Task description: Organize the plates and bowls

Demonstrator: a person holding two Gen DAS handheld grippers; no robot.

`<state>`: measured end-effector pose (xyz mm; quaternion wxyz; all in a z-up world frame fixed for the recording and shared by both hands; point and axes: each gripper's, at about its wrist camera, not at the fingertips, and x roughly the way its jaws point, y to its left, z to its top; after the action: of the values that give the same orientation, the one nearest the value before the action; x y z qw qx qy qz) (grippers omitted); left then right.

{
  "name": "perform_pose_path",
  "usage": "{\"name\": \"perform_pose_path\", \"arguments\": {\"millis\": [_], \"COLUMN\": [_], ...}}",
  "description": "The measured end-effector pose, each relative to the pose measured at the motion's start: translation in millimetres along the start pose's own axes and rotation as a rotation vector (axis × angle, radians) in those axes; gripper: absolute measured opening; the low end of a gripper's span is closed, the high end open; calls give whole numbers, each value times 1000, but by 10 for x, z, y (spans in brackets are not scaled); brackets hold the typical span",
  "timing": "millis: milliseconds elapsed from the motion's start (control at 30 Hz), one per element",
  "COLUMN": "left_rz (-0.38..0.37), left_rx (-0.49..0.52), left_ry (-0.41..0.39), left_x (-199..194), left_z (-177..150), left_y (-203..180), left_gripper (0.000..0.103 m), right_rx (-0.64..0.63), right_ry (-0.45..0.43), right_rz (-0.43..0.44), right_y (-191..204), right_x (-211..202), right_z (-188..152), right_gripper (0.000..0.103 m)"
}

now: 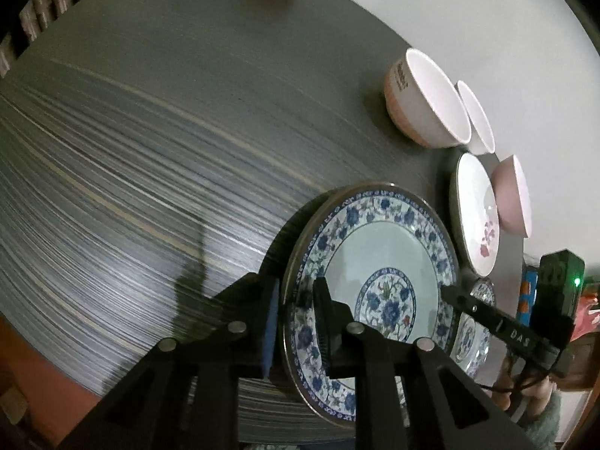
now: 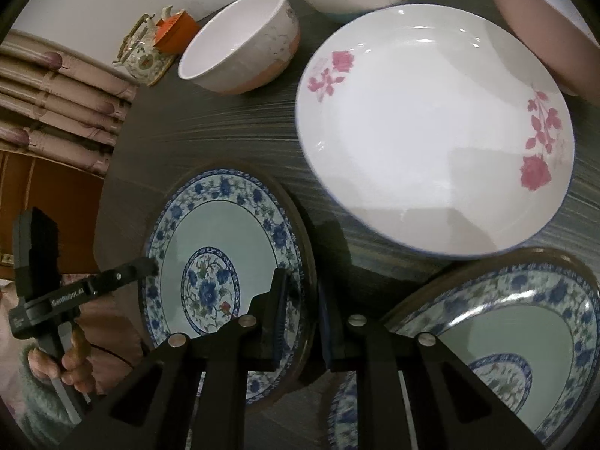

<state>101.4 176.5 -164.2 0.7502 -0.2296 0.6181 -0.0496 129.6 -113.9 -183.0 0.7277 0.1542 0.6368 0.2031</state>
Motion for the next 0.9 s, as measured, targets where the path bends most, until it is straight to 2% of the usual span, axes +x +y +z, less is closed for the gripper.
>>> {"name": "perform_pose_path", "arguments": {"millis": [200,400,900], "left_rz": [36,53,56], "left_rx": [16,28,8], "left_ry": [-36,-67,-50], "left_x": [-163,-288,-107], "left_z": [85,200,289], "left_y": [109,269,448], "left_gripper": [18,19,19], "right_rx": [-11,1,12], "right_ry": [-31,-25,-21], "right_rz": [8,25,0], "right_y": [197,343,421], "right_x": [-35,29,191], "right_z": [-91,-194,-234], "right_gripper": [15,15,15]}}
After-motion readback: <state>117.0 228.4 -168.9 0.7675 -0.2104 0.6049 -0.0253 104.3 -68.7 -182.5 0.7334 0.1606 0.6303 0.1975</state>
